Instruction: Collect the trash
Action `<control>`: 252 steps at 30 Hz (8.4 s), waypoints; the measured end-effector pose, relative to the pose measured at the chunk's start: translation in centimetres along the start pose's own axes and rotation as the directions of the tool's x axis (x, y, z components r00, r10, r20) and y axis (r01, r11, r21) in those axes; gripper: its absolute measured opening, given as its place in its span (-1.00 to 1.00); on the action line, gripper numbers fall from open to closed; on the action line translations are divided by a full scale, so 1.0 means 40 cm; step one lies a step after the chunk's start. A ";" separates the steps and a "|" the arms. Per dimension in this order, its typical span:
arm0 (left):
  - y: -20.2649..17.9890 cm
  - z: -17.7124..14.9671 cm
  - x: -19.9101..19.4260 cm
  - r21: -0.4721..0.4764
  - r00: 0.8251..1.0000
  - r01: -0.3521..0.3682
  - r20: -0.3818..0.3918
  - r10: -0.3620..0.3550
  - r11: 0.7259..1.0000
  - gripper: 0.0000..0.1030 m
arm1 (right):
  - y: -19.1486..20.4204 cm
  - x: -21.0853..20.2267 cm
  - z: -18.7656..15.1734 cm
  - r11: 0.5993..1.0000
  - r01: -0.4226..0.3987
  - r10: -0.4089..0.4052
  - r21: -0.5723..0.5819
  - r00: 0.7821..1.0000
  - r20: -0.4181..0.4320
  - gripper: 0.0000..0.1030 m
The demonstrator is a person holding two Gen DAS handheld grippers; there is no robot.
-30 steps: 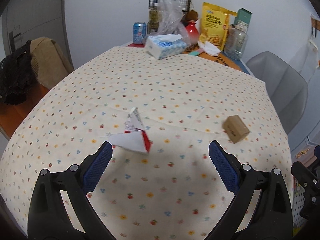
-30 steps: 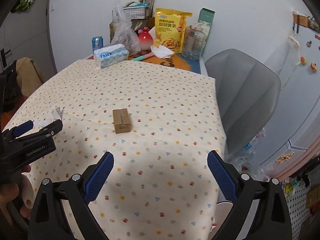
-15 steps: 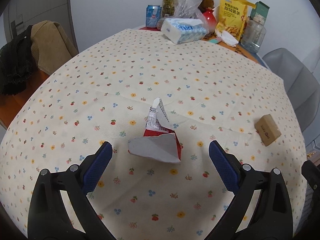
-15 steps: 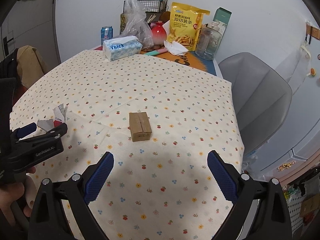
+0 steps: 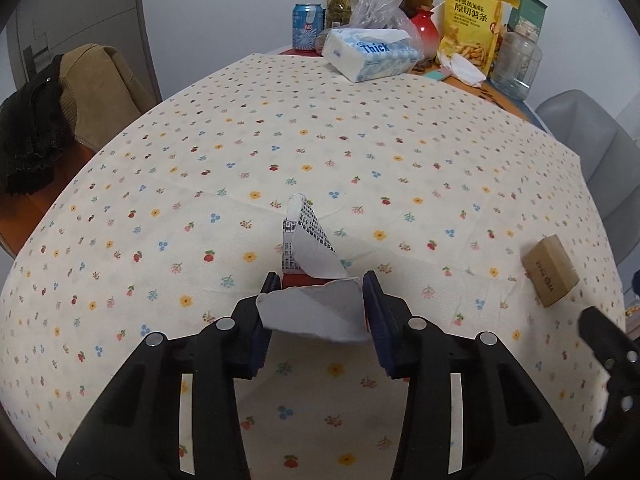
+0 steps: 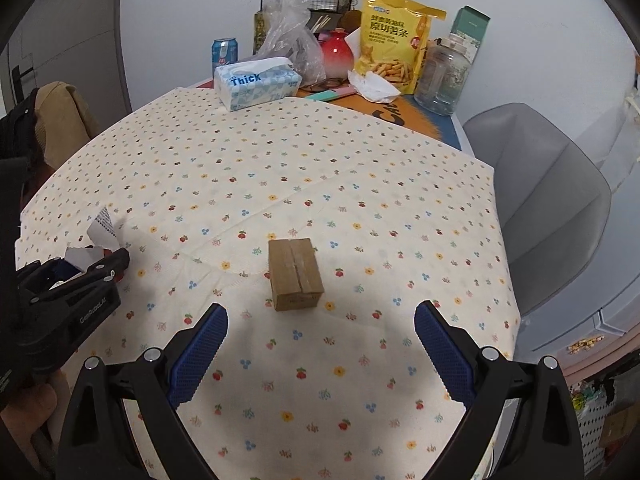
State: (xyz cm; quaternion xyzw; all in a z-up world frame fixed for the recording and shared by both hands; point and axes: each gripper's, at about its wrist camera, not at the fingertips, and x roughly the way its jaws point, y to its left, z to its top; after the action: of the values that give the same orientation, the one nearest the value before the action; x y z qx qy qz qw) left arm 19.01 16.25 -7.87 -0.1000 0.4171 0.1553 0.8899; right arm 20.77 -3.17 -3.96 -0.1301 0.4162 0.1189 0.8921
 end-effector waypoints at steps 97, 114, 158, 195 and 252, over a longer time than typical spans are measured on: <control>-0.701 -0.184 -0.400 0.437 0.931 0.273 0.106 -0.351 0.857 -0.17 | -0.611 -0.389 -0.378 0.874 0.205 -0.253 0.440 0.966 0.051 -0.38; -0.964 -0.315 -0.406 0.581 0.906 0.347 -0.006 -0.422 0.736 -0.17 | -0.834 -0.364 -0.571 0.760 0.281 -0.305 0.586 0.950 -0.060 -0.37; -1.086 -0.469 -0.472 0.668 0.856 0.456 -0.150 -0.494 0.588 0.88 | -0.979 -0.532 -0.828 0.578 0.394 -0.444 0.715 0.886 -0.130 0.58; -0.520 -0.262 -0.732 0.490 0.874 0.303 0.199 -0.443 0.817 0.88 | -0.567 -0.757 -0.553 0.807 0.245 -0.383 0.537 0.910 0.161 0.85; -0.126 -0.323 -0.876 0.308 0.867 0.221 0.373 -0.331 0.925 0.89 | -0.228 -0.908 -0.527 0.915 0.194 -0.314 0.353 0.893 0.323 0.85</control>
State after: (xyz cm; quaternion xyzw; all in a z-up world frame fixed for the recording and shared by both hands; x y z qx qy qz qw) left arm -9.54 0.83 11.33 -0.0085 0.2145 -0.0119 0.9766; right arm -14.01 -22.47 12.28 -0.0168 0.2316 -0.0449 0.9716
